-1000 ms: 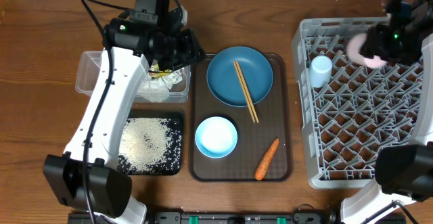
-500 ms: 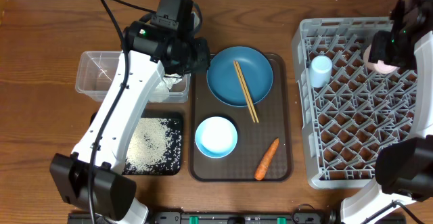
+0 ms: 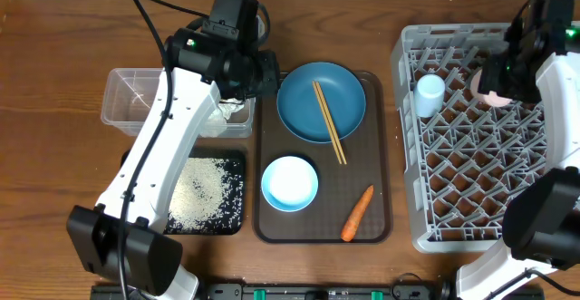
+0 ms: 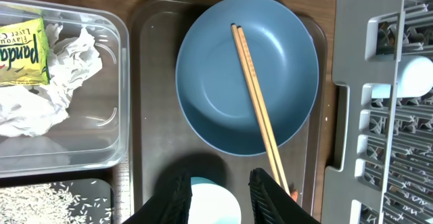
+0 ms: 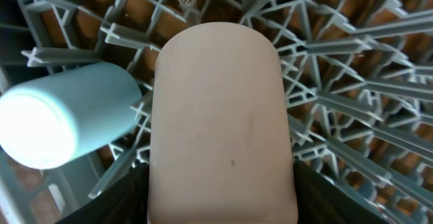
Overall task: Sort waste into correct bins and load items into the dishwasher rack
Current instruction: 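Place the pink cup upside down in the rack with the right gripper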
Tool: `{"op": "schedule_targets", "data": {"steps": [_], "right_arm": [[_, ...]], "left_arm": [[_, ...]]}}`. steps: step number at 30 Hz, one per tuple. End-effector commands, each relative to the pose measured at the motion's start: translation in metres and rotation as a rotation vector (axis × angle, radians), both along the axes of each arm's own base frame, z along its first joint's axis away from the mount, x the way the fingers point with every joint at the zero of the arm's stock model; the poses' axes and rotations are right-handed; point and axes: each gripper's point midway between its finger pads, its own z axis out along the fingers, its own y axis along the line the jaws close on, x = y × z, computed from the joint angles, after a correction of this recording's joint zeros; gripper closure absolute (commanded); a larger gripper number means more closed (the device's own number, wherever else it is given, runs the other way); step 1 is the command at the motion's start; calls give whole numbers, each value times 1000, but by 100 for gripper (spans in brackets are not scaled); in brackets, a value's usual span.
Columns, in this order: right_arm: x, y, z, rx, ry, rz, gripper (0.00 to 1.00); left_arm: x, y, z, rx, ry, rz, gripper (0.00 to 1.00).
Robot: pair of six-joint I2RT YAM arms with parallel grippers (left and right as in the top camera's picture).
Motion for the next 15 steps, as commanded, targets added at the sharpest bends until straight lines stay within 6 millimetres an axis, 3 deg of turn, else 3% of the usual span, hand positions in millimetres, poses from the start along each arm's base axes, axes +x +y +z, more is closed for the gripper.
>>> {"op": "schedule_targets", "data": {"steps": [1,5,12,15], "right_arm": [[0,6,-9,21,-5,-4,70],[-1,6,-18,22,0,-4,56],[-2,6,-18,24,5,-4,17],[-1,5,-17,20,-3,-1,10]], "left_arm": [[0,3,0,15,-5,-1,68],[0,3,0,15,-6,-1,67],[2,7,-1,37,-12,10,62],[2,7,-1,36,-13,10,61]]}}
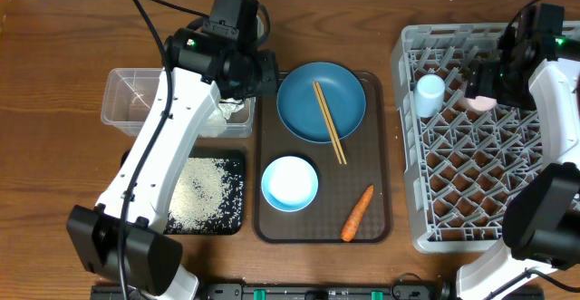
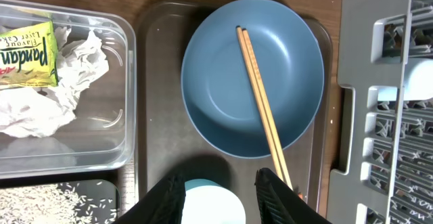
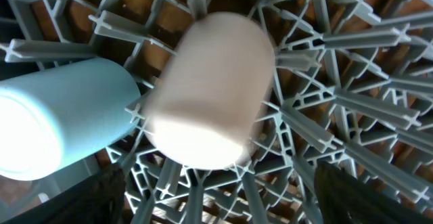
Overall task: Sort waste into correct bins and load items into the dishwasher rack
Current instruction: 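Place the pink cup upside down in the rack with the right gripper, then move the right gripper to the blue plate and chopsticks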
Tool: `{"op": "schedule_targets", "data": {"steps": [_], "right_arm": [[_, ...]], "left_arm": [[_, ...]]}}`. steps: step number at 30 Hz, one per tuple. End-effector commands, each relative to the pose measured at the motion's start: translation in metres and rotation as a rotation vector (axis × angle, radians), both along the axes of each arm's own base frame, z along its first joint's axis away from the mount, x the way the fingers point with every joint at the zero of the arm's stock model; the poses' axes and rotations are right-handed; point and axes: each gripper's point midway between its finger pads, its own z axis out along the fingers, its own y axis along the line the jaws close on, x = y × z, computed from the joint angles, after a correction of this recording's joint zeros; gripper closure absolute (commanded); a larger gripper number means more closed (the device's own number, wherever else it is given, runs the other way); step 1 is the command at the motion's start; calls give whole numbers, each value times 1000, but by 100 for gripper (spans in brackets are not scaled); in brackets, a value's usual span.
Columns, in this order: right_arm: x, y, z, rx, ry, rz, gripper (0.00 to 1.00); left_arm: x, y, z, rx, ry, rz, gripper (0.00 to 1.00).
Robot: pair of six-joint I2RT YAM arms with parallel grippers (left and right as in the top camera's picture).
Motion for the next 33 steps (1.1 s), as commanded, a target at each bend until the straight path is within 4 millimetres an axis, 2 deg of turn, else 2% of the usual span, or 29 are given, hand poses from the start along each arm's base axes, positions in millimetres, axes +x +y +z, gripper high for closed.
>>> {"op": "schedule_targets", "data": {"steps": [1,3,6,9,13,16,20,24,29,33], "right_arm": [[3,1,3,-3,-17,5,9],[7,0,7,-7,-37,5,10],[15,5,30,14,-77,32,11],[22,15,71,54,-133,81,12],[20,32,121,115,-197,147,11],[17,48,142,185,-227,180,10],[6,84,147,331,-214,266,17],[0,115,145,351,-177,345,22],[-7,166,144,357,-152,477,24],[-15,196,133,281,-104,561,24]], "left_arm": [[0,3,0,16,-6,2,61],[1,5,0,22,-10,5,61],[4,16,5,78,-43,33,61],[4,31,18,139,-102,65,61],[0,50,44,199,-189,118,61],[-6,66,57,253,-225,159,60],[-17,99,57,343,-190,278,57],[-26,129,49,365,-119,380,55],[-28,146,43,282,-58,434,51],[-39,159,36,233,16,440,50]]}}
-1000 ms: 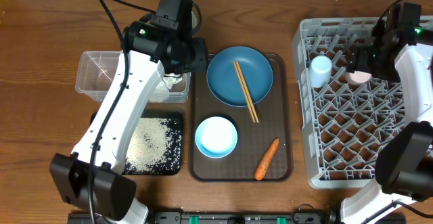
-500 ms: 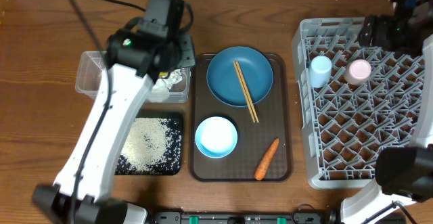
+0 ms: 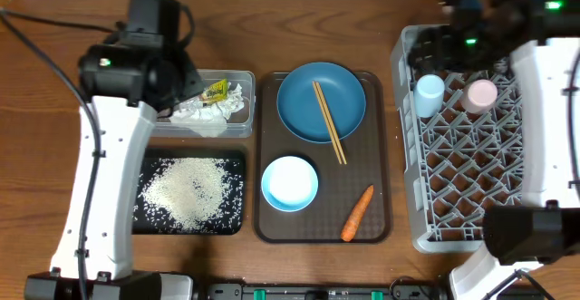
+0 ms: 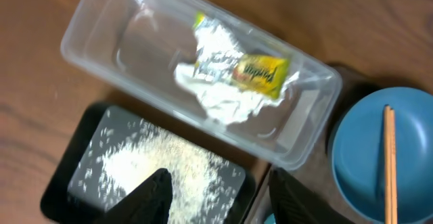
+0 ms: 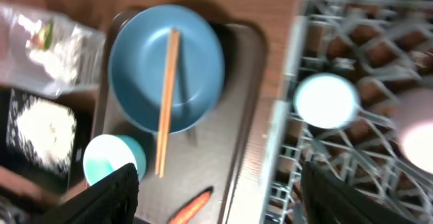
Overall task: Sort waste into correct bins and load items into the dishwasher rack
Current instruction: 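Move the right gripper to the blue plate and chopsticks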
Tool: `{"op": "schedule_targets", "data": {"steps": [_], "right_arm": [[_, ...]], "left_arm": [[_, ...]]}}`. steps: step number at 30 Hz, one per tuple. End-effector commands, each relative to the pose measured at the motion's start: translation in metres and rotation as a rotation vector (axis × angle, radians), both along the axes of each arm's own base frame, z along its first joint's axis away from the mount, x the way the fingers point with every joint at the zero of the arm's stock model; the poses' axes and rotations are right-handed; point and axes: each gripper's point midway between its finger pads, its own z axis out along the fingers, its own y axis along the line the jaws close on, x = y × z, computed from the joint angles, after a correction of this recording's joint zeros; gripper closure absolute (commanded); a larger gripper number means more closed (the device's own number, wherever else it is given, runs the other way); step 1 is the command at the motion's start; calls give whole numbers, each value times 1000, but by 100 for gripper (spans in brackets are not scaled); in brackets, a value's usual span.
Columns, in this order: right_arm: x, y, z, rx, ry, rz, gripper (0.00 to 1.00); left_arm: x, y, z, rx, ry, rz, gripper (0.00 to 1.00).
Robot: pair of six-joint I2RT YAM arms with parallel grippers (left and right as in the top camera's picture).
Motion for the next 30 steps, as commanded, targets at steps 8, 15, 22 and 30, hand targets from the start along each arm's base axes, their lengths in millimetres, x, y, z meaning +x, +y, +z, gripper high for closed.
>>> {"op": "schedule_targets", "data": {"steps": [8,15,22,30], "right_arm": [[-16,108,-46,-35,-5,234,39],[-8,158,-105,-109,-123,307,39],[-16,164,-156,-257,-176,308,39],[-26,155,-201,-273,-165,256,44]], "left_arm": [[-28,43,-13,-60,122,119,49],[-37,50,-16,-68,157,144,49],[-46,41,-24,-113,205,130,49],[-54,40,-42,-118,261,140,49]]}}
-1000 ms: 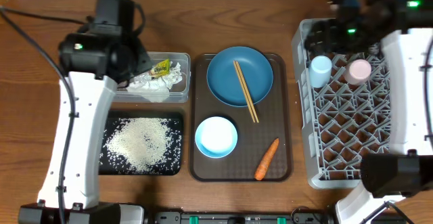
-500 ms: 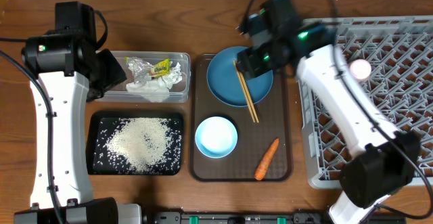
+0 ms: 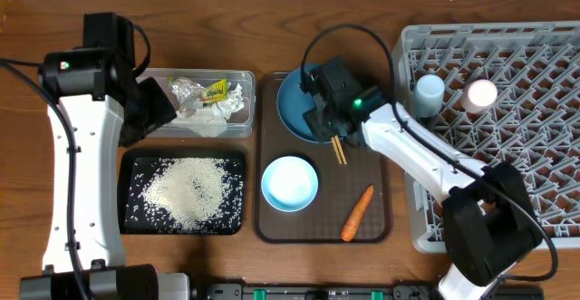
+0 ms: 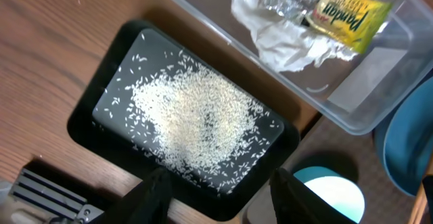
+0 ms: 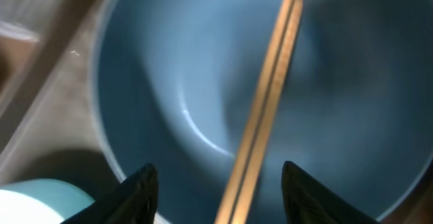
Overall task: Sort waste into correct bins and load items into the dishwasher rack
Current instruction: 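Move the right gripper to the blue plate and chopsticks, then close the right gripper on the wooden chopsticks on the blue plate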
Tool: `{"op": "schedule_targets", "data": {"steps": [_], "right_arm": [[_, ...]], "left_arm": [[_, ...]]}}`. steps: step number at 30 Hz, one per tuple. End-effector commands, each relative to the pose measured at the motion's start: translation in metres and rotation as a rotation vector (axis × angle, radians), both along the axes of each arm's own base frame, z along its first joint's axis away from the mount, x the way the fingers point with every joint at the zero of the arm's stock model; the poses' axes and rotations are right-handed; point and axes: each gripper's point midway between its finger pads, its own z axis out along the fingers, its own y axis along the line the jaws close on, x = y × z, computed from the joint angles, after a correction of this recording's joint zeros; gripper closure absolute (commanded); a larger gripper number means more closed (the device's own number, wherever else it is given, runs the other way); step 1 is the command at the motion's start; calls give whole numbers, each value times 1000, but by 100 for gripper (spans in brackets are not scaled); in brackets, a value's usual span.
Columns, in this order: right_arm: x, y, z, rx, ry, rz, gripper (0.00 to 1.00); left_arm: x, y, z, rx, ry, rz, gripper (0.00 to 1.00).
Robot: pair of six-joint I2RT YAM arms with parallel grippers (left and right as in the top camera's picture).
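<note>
A pair of wooden chopsticks (image 5: 265,119) lies across the blue plate (image 5: 162,75) on the brown tray (image 3: 322,227). My right gripper (image 5: 226,198) hangs low over the plate, open, its fingers either side of the chopsticks without touching them. In the overhead view the right gripper (image 3: 329,126) covers the chopsticks' upper half. A small blue bowl (image 3: 290,182) and a carrot (image 3: 356,214) also sit on the tray. My left gripper (image 4: 226,204) is open and empty above the near right corner of the black rice tray (image 4: 196,122).
A clear bin (image 3: 201,119) holding crumpled wrappers stands left of the brown tray. The grey dishwasher rack (image 3: 507,155) at the right holds an upturned light blue cup (image 3: 430,91) and a pink cup (image 3: 480,92).
My right gripper was high, near the rack's left edge; now it is low over the blue plate, open around the chopsticks. My left gripper shifted from over the clear bin to over the rice tray.
My right gripper was shut on the pink cup in the rack, then open with the cup left beside the light blue one. Then it was high above rack and tray, with the left arm gone from the tray to the bin. Now the right gripper straddles the chopsticks.
</note>
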Motion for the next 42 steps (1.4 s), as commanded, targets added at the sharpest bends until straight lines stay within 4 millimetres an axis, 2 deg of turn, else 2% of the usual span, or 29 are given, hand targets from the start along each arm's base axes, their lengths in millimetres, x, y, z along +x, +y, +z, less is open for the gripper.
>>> {"op": "schedule_targets", "data": {"steps": [1,6,19,29,34,38,42], "right_arm": [[0,-5,-11,-10,-12,-50,46],[-2,-6,-17,-2,-9,-67,53],[2,-3,-29,11,-25,-71,56],[8,1,-54,13,-6,-94,62],[11,2,-53,21,-17,-94,71],[16,3,-47,33,-36,-99,67],[20,1,-39,45,-51,-107,68]], "left_arm": [[-3,1,-6,-5,23,6,49],[-2,1,-6,-5,22,6,49],[-2,1,-6,-5,21,6,49],[-2,1,-6,-5,21,6,49],[-2,1,-6,-5,21,6,49],[-2,1,-6,-5,21,6,49],[-2,1,-6,-5,21,6,49]]}}
